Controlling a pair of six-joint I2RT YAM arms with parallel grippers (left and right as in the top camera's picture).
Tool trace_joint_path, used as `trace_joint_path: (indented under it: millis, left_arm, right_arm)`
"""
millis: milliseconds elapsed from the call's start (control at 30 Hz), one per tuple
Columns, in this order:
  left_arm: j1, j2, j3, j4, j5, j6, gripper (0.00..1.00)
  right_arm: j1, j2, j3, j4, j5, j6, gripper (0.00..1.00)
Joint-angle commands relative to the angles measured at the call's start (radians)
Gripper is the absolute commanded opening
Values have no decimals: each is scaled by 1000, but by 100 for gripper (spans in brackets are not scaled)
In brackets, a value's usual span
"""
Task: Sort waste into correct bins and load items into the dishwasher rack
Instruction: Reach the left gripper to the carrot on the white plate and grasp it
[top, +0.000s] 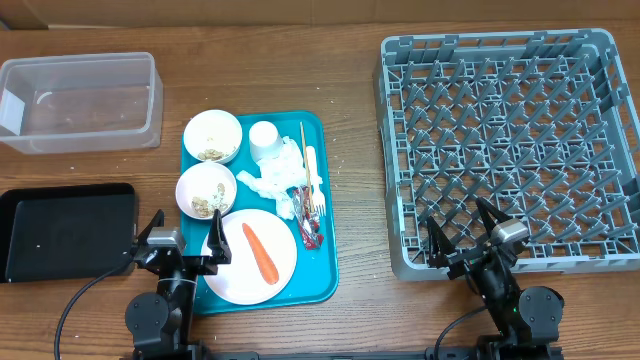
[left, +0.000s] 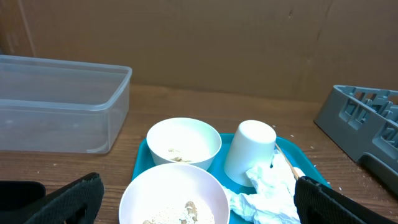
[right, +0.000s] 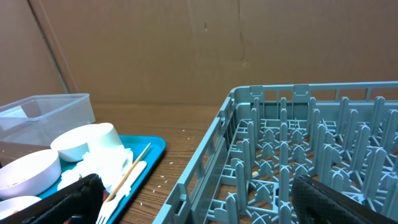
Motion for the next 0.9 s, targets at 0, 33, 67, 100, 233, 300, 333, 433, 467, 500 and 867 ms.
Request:
trace_joint_path:
  millis: [0, 33, 67, 100, 233, 300, 333, 433, 467, 500, 867]
  left_arm:
    - [6, -11, -6, 3, -10, 18, 100]
    - [6, -11, -6, 11, -12, 19, 100]
    - [6, -11, -6, 19, -14, 17, 100]
    - [6, -11, -6, 18, 7, 2, 100]
    - [5, -11, -5, 28, 79, -56, 100]
    - [5, -11, -5, 136, 162, -138, 100]
    - [5, -11, -4, 196, 227, -169, 100]
    - [5, -10, 80, 140, 334, -254, 100]
    - [5, -3, 137, 37, 330, -228, 100]
    - [5, 12, 192, -53, 325, -182, 100]
    - [-5, 823, 973, -830, 602, -151, 100]
  right_arm:
    - [7, -7, -10, 1, 10, 3, 100]
    - [7, -7, -10, 1, 10, 3, 100]
    - [7, -7, -10, 1, 10, 3, 100]
    - [7, -7, -10, 1, 10, 3, 100]
    - [7, -7, -10, 1, 10, 3, 100]
    - [7, -7, -10, 1, 10, 3, 100]
    - [7, -7, -10, 1, 10, 3, 100]
    - [7, -7, -10, 1, 10, 3, 100]
    - [7, -7, -10, 1, 10, 3, 100]
    - [7, -7, -10, 1, 10, 3, 100]
    - [7, -7, -10, 1, 10, 3, 100]
